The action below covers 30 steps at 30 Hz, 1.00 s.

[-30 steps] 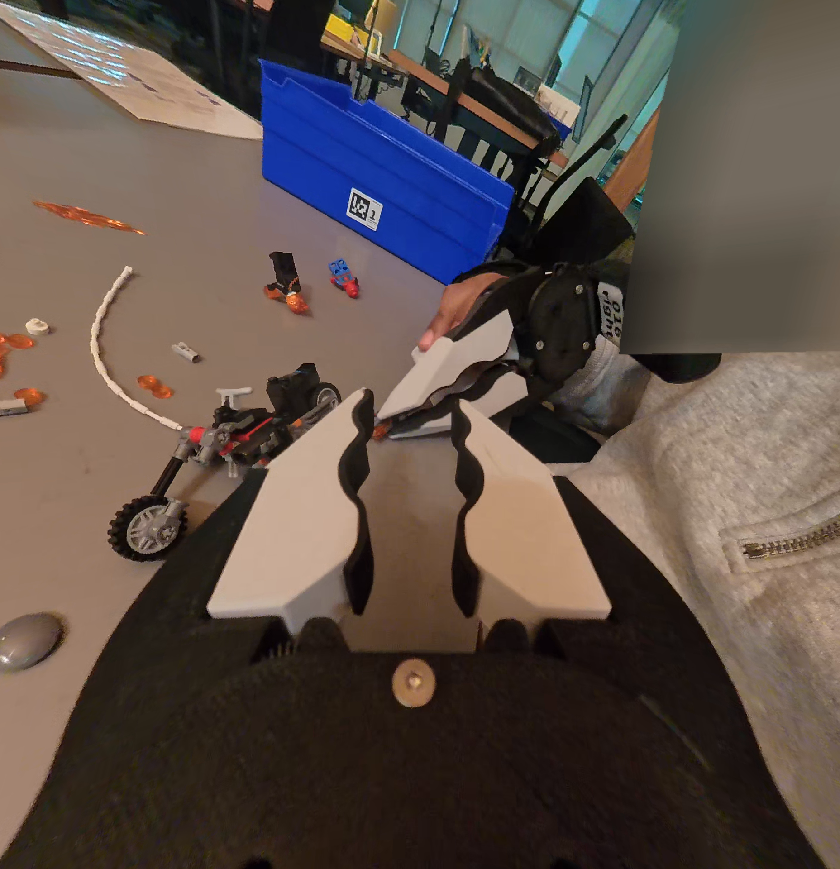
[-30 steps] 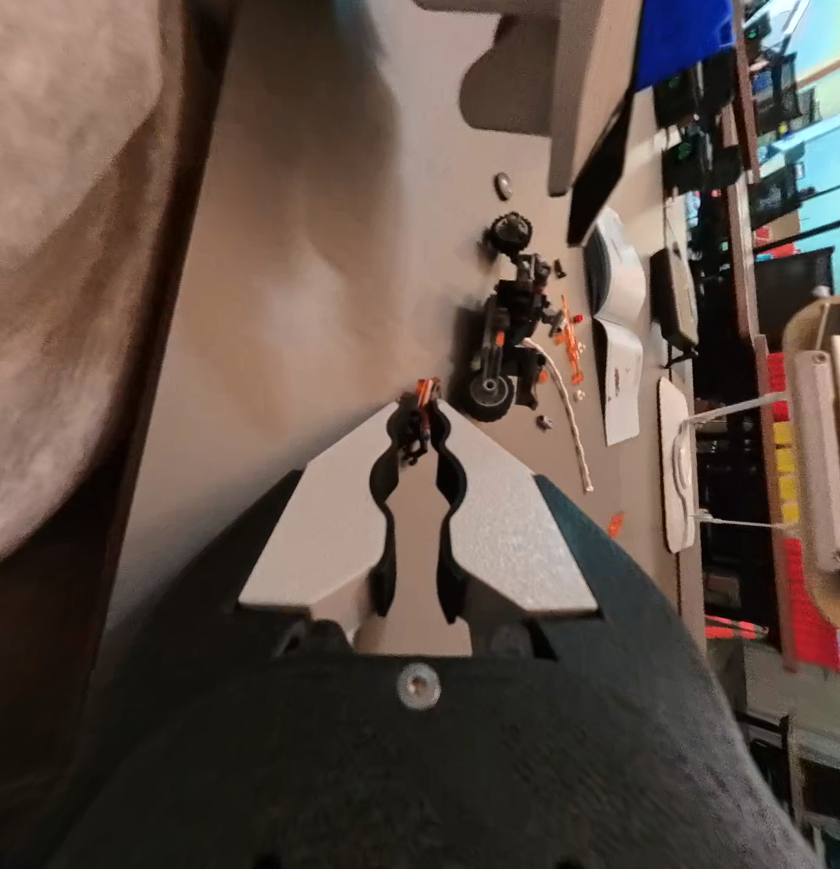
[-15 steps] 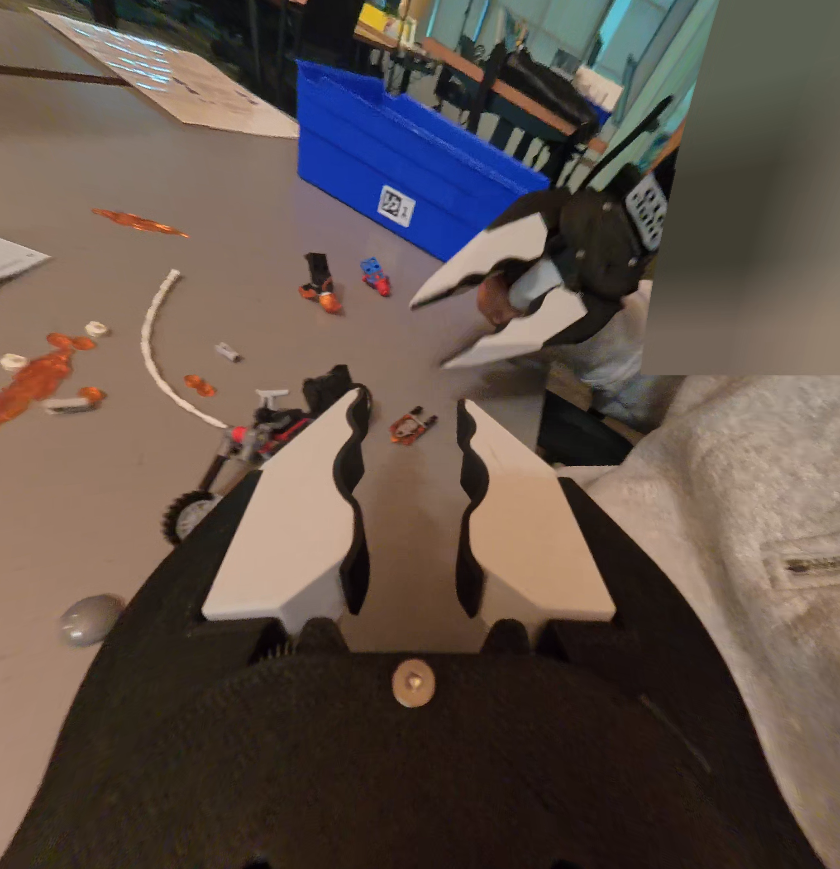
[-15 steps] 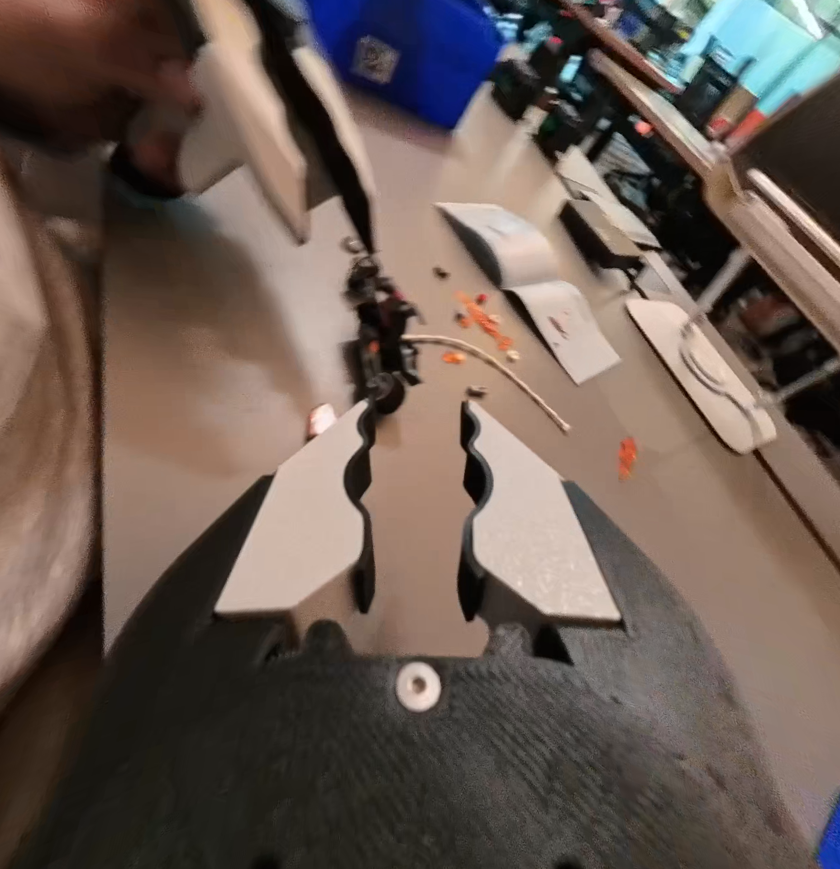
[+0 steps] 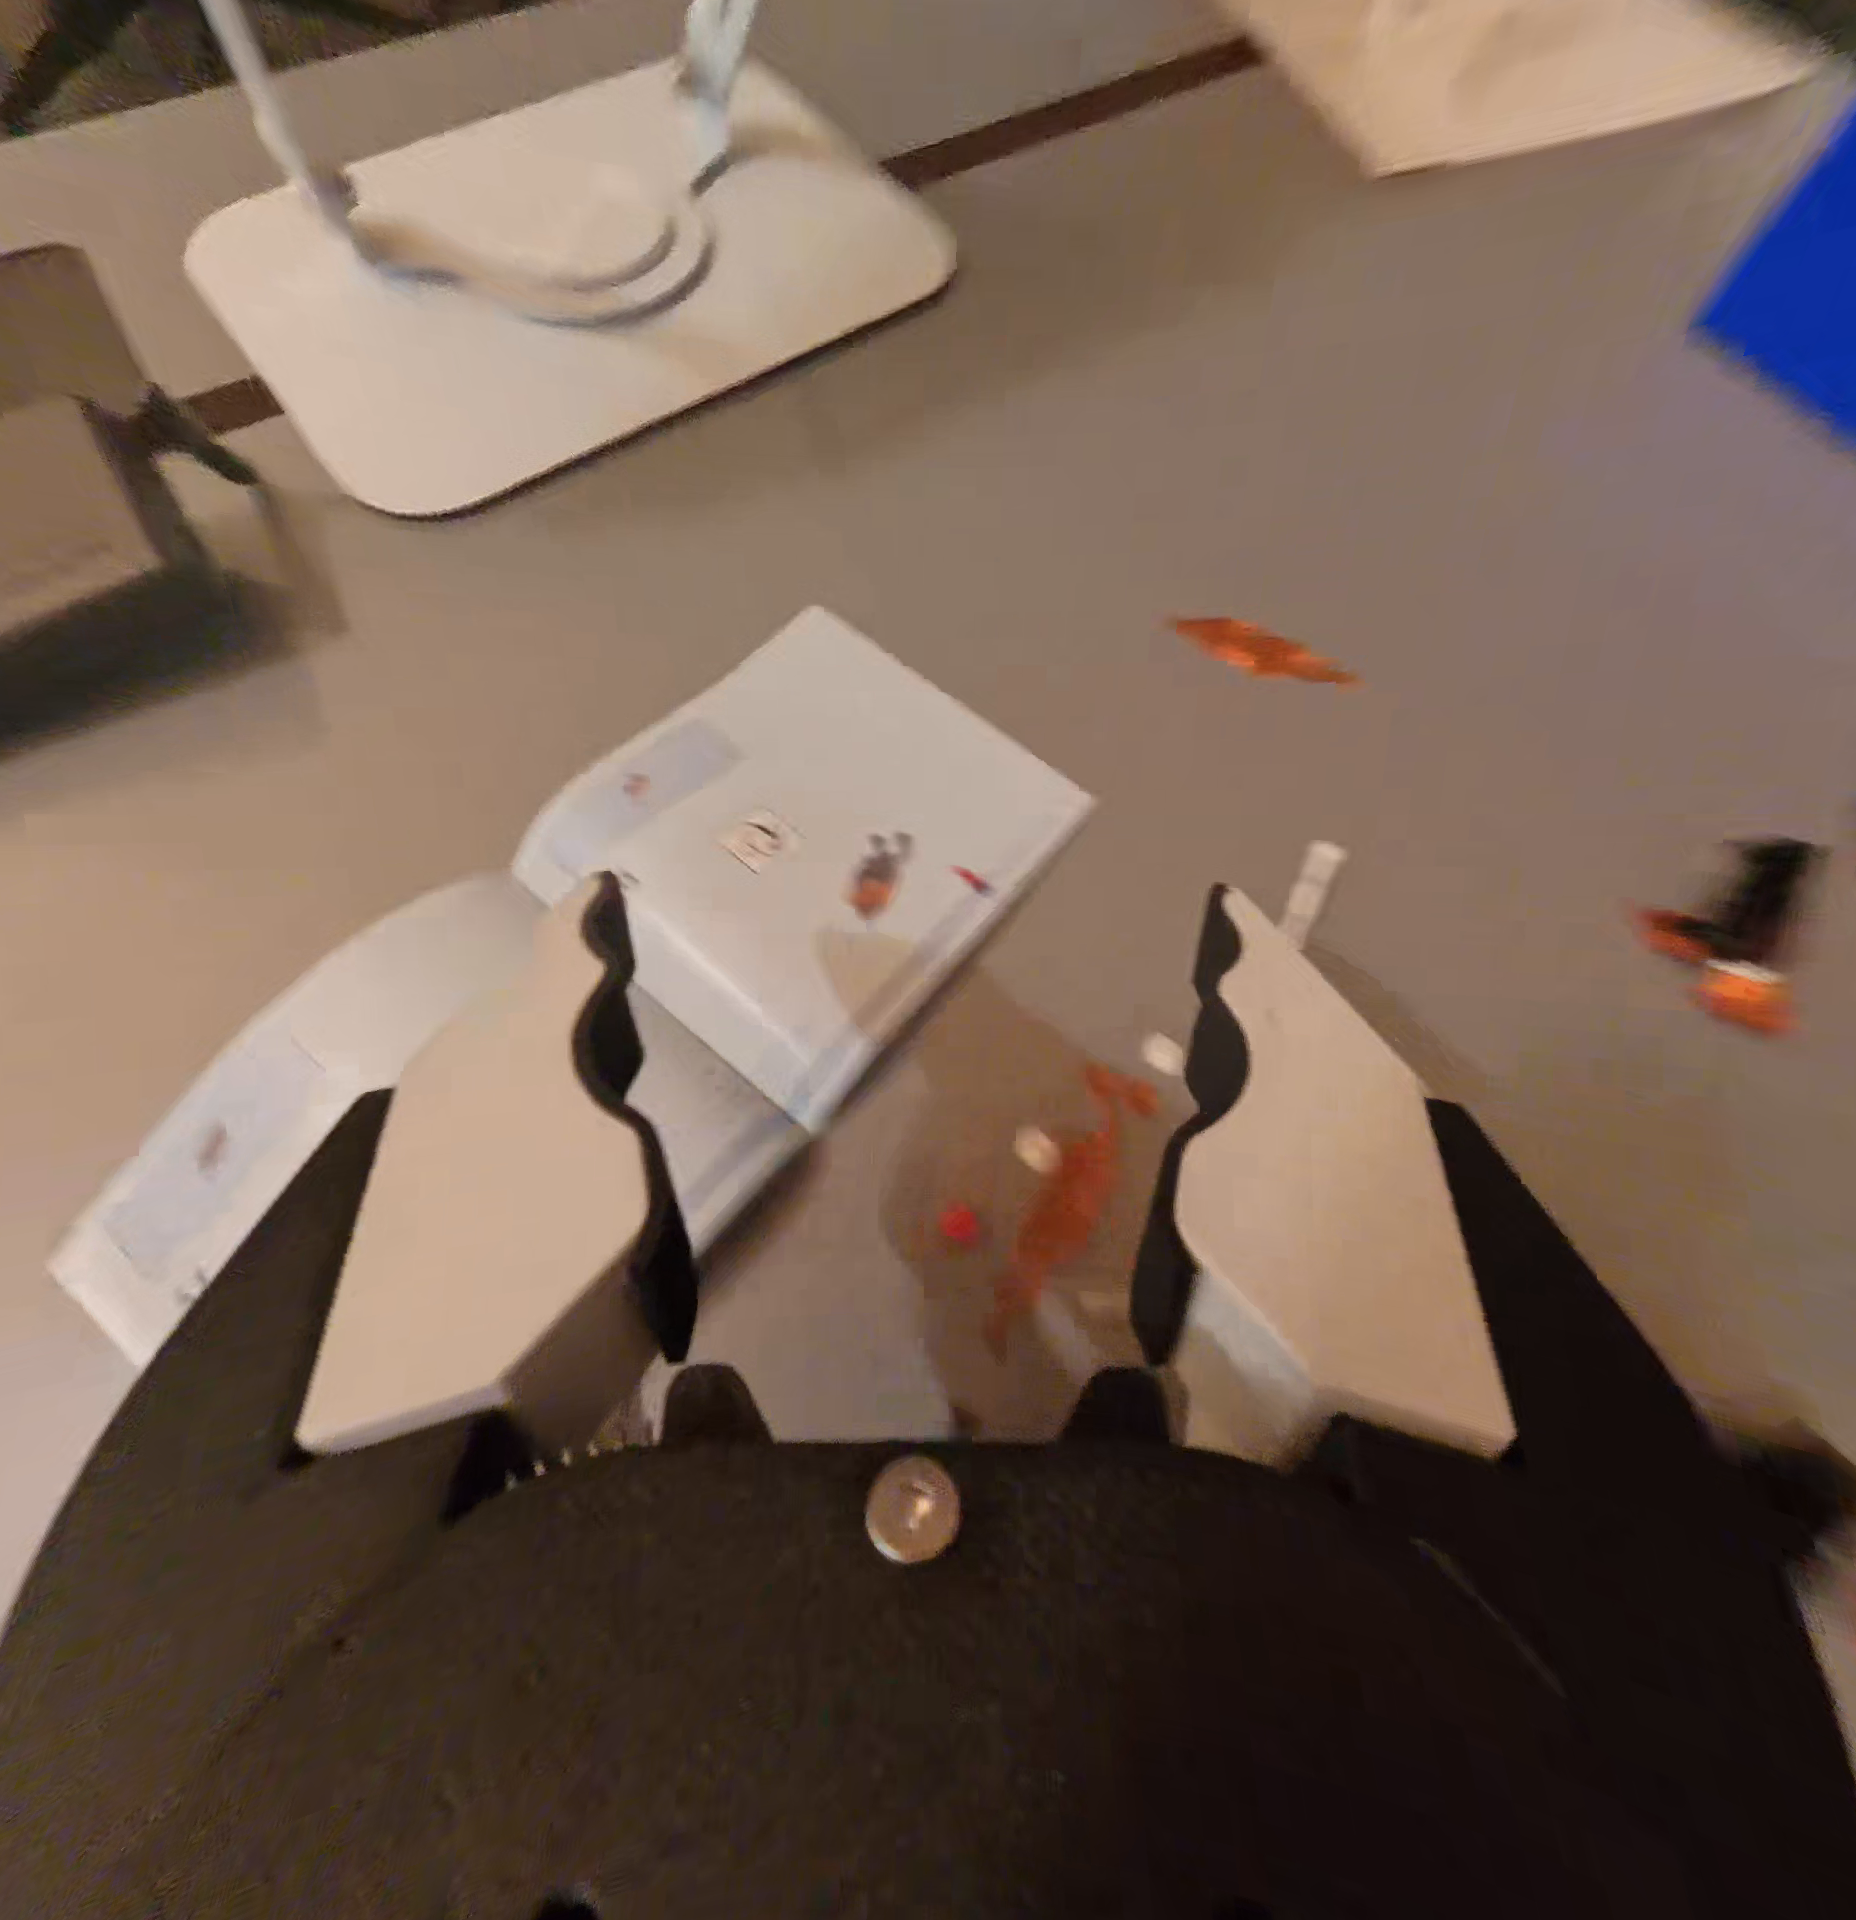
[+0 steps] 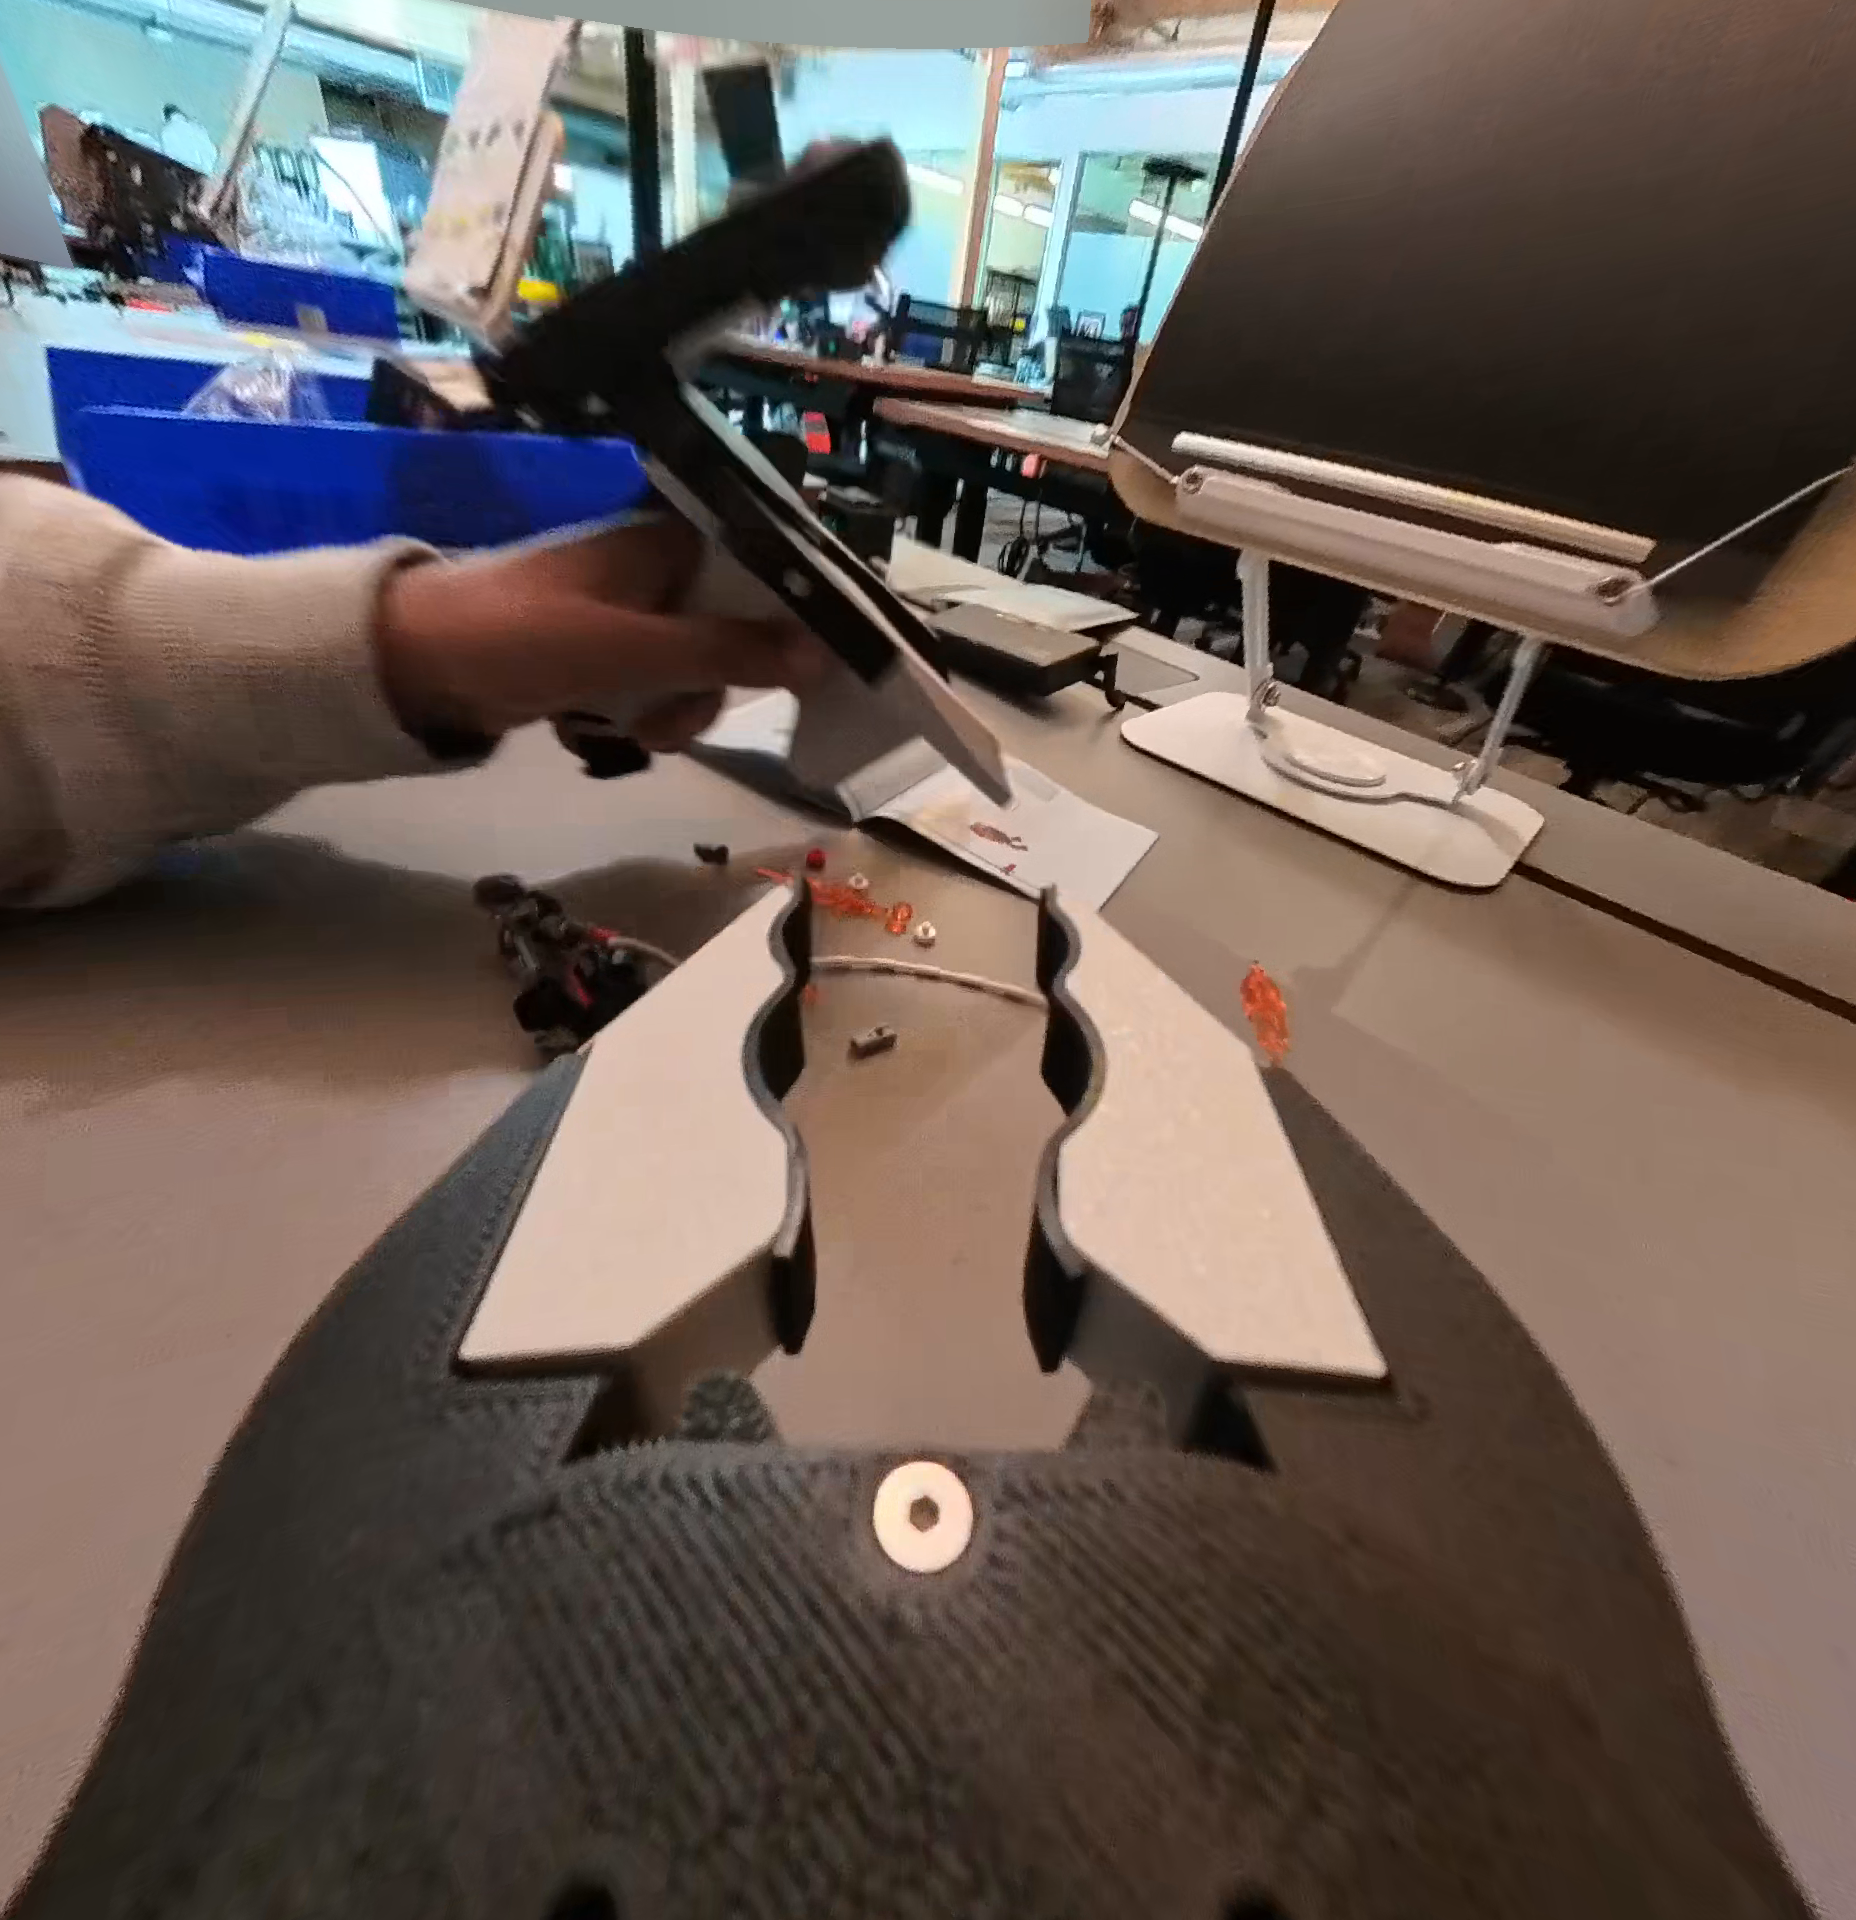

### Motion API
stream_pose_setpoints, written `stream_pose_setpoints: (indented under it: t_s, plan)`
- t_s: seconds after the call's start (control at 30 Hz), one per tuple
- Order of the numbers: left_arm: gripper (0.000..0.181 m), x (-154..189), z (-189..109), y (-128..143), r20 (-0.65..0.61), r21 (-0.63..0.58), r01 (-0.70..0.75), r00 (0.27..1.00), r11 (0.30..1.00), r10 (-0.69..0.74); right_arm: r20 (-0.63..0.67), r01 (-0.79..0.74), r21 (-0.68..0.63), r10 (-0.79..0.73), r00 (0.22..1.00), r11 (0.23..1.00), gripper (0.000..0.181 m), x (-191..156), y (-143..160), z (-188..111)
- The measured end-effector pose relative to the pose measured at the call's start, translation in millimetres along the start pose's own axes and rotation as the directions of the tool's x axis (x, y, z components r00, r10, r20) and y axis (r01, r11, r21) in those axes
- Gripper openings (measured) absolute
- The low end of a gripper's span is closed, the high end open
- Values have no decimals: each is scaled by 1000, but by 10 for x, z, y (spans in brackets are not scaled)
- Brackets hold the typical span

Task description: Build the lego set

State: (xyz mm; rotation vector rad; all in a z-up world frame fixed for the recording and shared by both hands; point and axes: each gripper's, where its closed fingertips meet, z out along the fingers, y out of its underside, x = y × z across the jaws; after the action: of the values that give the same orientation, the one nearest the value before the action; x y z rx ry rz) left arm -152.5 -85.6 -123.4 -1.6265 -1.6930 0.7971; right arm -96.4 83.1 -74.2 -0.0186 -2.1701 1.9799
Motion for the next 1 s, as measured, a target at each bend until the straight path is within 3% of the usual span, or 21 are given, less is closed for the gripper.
stream_pose_setpoints:
  t_s: [0.1,0.2,0.23,0.47,0.5,0.57,0.7,0.83,1.0]
  plan:
    - [116,-196,409,-15,63,-78,-3,998,997,8,-7,-17,46,17,1000,999,37,27,-55,-51]
    - [124,-258,670,241,63,-262,10,998,965,7,-5,-24,54,24,1000,998,38,33,-63,-61]
    - [116,-275,682,202,66,-237,19,998,971,-3,-6,-21,54,21,1000,998,38,32,-64,-61]
    - [116,-290,664,234,59,-300,13,998,954,5,0,10,30,-10,1000,1000,38,-9,-37,-30]
    - [110,-299,660,229,65,-309,17,998,951,3,1,13,30,-13,1000,999,38,-13,-39,-32]
    - [71,-364,639,189,90,-298,34,996,954,-8,1,14,35,-14,1000,999,38,-15,-44,-38]
    - [45,-430,607,195,92,-284,38,996,958,-12,-2,10,56,-10,1000,998,37,-5,-69,-61]
    - [5,-496,564,156,108,-268,47,994,962,-19,-2,12,63,-12,1000,998,37,-8,-78,-70]
    - [7,-498,418,-35,-18,-137,170,985,976,-174,-5,25,67,-25,1000,997,37,-18,-84,-76]
